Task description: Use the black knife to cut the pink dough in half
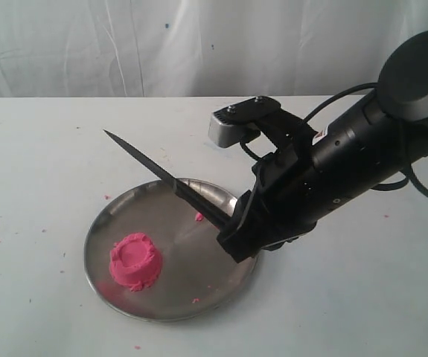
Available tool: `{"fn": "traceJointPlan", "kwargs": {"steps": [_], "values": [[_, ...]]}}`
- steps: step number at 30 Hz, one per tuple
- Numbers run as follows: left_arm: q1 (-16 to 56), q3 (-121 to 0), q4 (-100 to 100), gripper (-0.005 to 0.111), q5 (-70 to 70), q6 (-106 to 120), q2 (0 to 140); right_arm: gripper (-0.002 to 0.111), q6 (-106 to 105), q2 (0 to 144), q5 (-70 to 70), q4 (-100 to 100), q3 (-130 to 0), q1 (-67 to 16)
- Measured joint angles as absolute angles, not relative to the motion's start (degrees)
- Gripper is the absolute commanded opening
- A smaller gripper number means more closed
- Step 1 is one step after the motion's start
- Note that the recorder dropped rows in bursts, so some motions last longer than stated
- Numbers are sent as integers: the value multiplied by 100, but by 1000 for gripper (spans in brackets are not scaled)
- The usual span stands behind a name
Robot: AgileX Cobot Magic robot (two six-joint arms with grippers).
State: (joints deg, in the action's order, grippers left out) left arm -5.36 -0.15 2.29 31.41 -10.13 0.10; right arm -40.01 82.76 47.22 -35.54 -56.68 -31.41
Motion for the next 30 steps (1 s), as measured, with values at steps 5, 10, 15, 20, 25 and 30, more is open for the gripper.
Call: {"fn": "traceJointPlan", "kwargs": {"steps": [5, 10, 15, 20, 25, 30], "values": [[-536, -201, 395, 0, 4887, -1013, 0, 0, -4001, 8276, 4699, -3554, -5668, -3141], [-536, -1081, 497, 0, 4806, -1013, -2, 0, -4001, 8287, 4644, -3554, -5668, -3141], [-536, -2178, -857, 0, 3292, -1013, 412, 0, -4001, 8522, 4635, -3601, -5668, -3141], [-536, -2376, -1673, 0, 2851, -1046, 1796, 0, -4001, 8842, 4680, -3742, -5668, -3141], [-493, -2380, -1763, 0, 2375, -1153, 3553, 0, -4022, 8913, 4706, -3707, -5668, -3141], [-88, -2380, -1799, 0, 2038, -1153, 5226, 0, -3748, 8913, 4638, -3225, -5668, -3141]]}}
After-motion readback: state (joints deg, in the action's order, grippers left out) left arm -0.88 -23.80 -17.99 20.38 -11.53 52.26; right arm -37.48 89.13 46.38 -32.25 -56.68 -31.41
